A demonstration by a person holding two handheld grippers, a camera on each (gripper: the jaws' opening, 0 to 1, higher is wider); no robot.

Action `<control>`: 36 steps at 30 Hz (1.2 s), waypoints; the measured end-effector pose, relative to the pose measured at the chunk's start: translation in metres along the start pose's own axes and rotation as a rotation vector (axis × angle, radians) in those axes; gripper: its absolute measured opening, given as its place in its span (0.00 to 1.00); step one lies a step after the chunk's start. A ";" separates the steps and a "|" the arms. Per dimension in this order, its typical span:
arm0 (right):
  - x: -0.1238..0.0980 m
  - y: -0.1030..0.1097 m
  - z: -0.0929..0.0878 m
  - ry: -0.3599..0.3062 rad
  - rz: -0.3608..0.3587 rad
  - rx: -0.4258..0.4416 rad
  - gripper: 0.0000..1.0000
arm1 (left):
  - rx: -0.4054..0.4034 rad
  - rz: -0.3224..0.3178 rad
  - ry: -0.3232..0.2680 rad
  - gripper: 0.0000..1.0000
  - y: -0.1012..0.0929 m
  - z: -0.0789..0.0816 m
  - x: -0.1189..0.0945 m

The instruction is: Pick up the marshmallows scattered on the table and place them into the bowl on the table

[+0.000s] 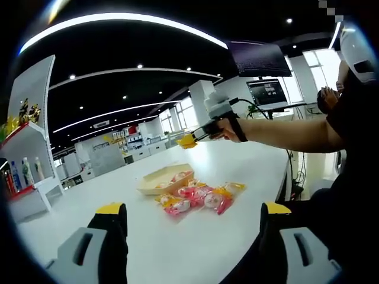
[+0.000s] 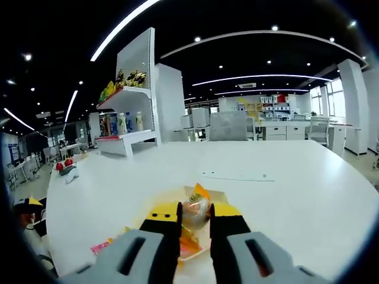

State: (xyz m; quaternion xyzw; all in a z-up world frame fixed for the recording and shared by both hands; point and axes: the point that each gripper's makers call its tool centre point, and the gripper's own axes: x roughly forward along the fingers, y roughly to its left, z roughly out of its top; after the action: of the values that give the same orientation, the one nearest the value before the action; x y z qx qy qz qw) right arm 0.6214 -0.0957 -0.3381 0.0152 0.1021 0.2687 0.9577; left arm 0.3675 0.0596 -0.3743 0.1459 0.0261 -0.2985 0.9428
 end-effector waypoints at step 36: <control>0.030 -0.010 -0.008 0.062 -0.020 -0.077 0.16 | 0.012 -0.007 -0.005 0.91 -0.005 0.007 -0.001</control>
State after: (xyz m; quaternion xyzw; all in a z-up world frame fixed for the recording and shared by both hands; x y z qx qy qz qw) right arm 0.6496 -0.0891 -0.3528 -0.0312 0.1212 0.2630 0.9566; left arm 0.3637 0.0546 -0.3690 0.1505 0.0224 -0.3024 0.9409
